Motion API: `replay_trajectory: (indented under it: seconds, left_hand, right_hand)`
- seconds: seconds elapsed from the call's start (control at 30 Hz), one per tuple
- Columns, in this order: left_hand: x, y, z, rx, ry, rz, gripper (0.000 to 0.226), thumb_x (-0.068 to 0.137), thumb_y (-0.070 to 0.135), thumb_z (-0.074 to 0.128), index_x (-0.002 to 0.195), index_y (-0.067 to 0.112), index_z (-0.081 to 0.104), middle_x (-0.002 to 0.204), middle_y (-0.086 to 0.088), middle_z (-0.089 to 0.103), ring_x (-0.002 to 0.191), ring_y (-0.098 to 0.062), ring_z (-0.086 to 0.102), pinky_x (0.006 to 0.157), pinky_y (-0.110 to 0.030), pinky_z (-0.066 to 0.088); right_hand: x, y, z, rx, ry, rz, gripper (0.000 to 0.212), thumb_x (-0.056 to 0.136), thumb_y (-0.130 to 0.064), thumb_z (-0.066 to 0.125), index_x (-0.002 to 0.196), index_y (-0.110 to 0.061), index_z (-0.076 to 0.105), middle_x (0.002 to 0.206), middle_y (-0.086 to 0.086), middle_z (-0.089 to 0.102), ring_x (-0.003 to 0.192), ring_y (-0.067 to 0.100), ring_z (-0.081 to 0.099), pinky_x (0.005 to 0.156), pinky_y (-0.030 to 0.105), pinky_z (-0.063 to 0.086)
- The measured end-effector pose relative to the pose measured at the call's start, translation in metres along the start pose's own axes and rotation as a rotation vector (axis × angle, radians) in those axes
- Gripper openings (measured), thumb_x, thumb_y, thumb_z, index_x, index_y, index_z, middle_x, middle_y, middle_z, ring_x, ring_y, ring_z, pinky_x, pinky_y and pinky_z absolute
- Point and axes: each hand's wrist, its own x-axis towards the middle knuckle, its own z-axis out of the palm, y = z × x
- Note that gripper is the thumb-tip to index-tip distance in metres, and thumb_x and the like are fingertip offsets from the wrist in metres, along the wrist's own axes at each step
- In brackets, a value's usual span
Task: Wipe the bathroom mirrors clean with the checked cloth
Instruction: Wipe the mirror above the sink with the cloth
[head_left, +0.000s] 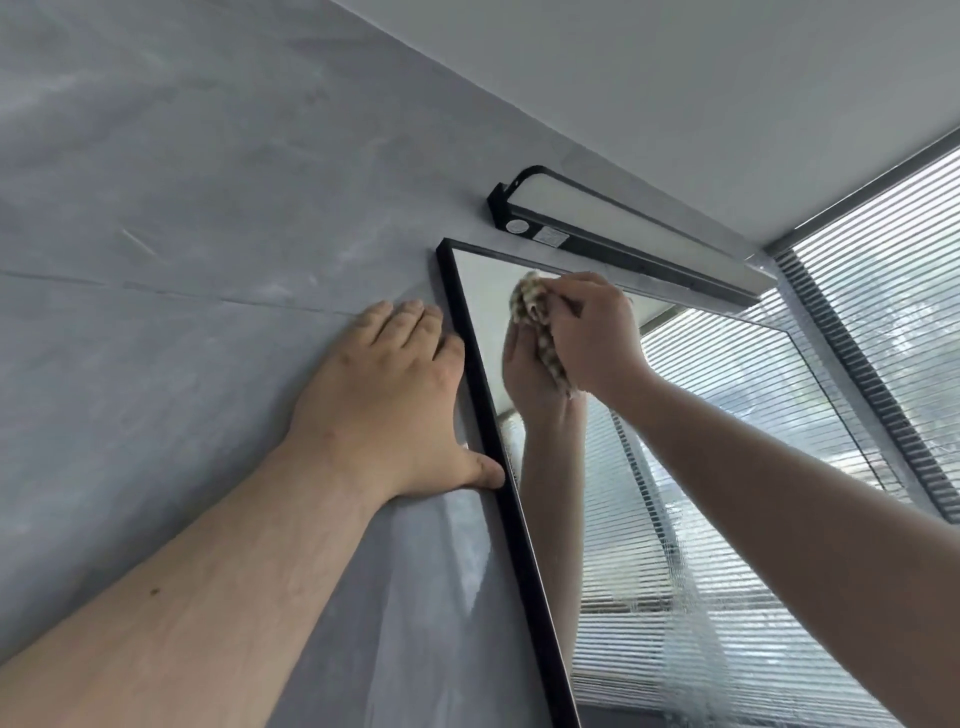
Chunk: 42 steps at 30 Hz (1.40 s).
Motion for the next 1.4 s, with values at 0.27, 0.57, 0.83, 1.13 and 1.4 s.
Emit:
replay_trajectory:
  seconds: [0.27,0.57,0.83,1.13,1.4]
  left_hand:
    - [0.0,0.001,0.0,0.002,-0.021,-0.006,0.129,0.062,0.098,0.037,0.157,0.015,0.009,0.167,-0.011,0.001,0.154,-0.024,-0.004,0.124,-0.042,-0.006]
    - [0.001,0.001,0.003,0.045,-0.035,0.0,0.129,0.064,0.098,0.032,0.157,0.012,0.007,0.166,-0.013,0.001,0.153,-0.026,-0.005,0.124,-0.044,-0.004]
    - [0.0,0.0,0.003,0.039,-0.043,0.001,0.128,0.064,0.097,0.033,0.157,0.012,0.006,0.166,-0.012,0.0,0.153,-0.026,-0.005,0.124,-0.044,-0.005]
    - [0.001,0.001,0.002,0.047,-0.04,0.007,0.128,0.065,0.097,0.035,0.157,0.013,0.009,0.166,-0.013,0.003,0.153,-0.027,-0.002,0.124,-0.045,-0.003]
    - [0.0,0.001,0.0,0.043,-0.034,0.016,0.127,0.067,0.095,0.04,0.157,0.009,0.012,0.165,-0.016,0.007,0.153,-0.028,0.001,0.124,-0.046,0.0]
  right_hand:
    - [-0.005,0.107,-0.04,-0.191,0.118,0.42,0.03,0.085,-0.007,0.052,0.098,-0.014,0.078,0.091,0.014,0.073,0.09,0.032,0.064,0.074,0.031,0.046]
    - [0.036,0.104,-0.039,-0.07,-0.039,0.439,0.043,0.089,0.003,0.044,0.114,-0.018,0.072,0.1,0.002,0.065,0.095,0.019,0.057,0.072,0.023,0.039]
    - [0.033,0.097,-0.036,0.277,-0.195,0.488,0.045,0.097,-0.004,0.046,0.136,-0.021,0.059,0.125,0.011,0.062,0.114,0.026,0.058,0.095,0.029,0.048]
    - [-0.01,0.008,-0.018,0.044,-0.466,0.033,0.055,0.098,-0.049,0.038,0.152,-0.038,0.034,0.159,-0.021,0.026,0.145,0.01,0.027,0.12,0.039,0.021]
    - [0.027,0.092,-0.032,0.15,-0.261,0.435,0.043,0.091,-0.063,0.037,0.105,-0.033,0.064,0.109,0.001,0.064,0.103,0.019,0.056,0.096,0.036,0.04]
